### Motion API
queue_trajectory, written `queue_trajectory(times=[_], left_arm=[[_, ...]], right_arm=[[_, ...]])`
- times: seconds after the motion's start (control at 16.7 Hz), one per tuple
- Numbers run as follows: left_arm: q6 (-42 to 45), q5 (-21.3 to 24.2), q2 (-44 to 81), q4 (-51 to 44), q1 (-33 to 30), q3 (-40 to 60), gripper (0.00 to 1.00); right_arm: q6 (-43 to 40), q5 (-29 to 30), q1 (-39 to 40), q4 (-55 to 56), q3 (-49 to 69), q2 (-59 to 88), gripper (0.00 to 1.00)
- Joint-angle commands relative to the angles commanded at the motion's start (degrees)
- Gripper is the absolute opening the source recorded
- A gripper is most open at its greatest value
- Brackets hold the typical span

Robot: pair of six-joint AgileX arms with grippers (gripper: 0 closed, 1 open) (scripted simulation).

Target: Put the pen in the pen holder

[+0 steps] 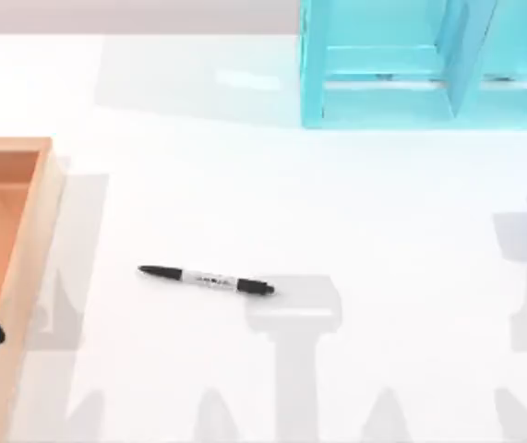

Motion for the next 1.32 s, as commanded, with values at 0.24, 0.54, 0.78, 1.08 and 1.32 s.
queue_trajectory(times=[0.24, 0.54, 0.78, 1.08, 1.32], left_arm=[[0.0, 0.0, 0.0, 0.0, 0.0, 0.0, 1.0], [0.0, 0.0, 0.0, 0.0, 0.0, 0.0, 1.0], [0.0, 0.0, 0.0, 0.0, 0.0, 0.0, 1.0], [0.0, 0.0, 0.0, 0.0, 0.0, 0.0, 1.0], [0.0, 0.0, 0.0, 0.0, 0.0, 0.0, 1.0]], right_arm=[[-0.19, 0.13, 0.46, -0.9, 1.27, 1.58, 1.0], [-1.88, 1.78, 3.98, -8.34, 12.54, 14.91, 1.0], [-4.3, 3.84, 9.04, -18.16, 28.33, 32.74, 1.0], [-8.35, 6.33, 17.71, -32.92, 53.3, 59.92, 1.0], [-12.19, 7.98, 25.88, -45.24, 75.19, 82.88, 1.0]])
